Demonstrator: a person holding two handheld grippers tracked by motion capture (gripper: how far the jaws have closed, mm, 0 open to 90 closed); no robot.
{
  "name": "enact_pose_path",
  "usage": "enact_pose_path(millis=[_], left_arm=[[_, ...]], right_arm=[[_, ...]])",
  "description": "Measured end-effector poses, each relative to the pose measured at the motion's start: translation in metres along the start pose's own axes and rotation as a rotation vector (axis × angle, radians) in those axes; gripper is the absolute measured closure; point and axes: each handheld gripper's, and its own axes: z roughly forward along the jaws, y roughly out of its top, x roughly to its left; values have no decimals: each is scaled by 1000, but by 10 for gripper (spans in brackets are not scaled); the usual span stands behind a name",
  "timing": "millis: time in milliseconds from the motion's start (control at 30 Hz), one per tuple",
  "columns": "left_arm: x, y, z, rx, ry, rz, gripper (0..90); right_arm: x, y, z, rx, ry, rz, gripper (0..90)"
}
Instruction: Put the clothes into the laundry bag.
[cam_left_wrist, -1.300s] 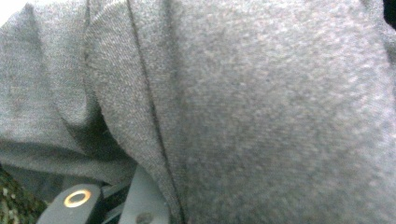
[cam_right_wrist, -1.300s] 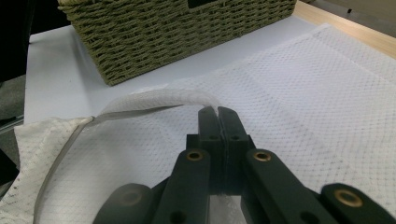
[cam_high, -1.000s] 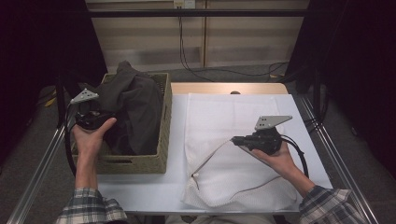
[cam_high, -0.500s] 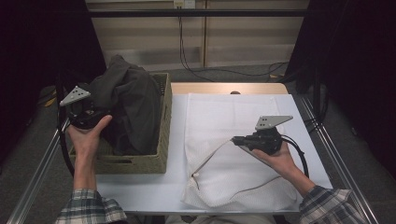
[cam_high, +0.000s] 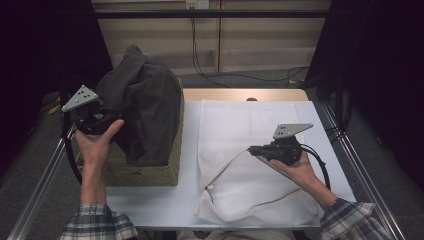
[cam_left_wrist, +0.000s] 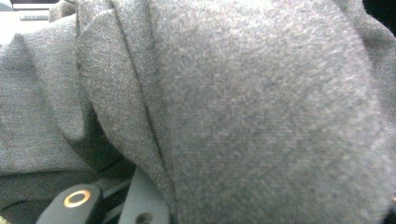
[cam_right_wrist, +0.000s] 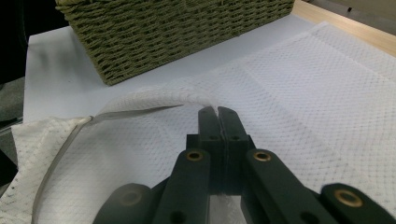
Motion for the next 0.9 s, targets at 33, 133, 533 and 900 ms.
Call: enact_pose_path(millis=[33, 133, 533, 900], left_arm=[[-1, 1, -1, -6, -7, 4, 667], [-3, 4, -2, -11, -9, 12, 667], [-34, 26, -8, -84, -103, 66, 667], [-64, 34, 4, -53, -179, 127, 667]], right_arm=[[0, 0, 0, 1, 3, 1, 900], [0, 0, 0, 1, 5, -1, 900], [-3, 0, 0, -5, 4, 7, 900], [-5, 1, 0, -8, 3, 13, 900]])
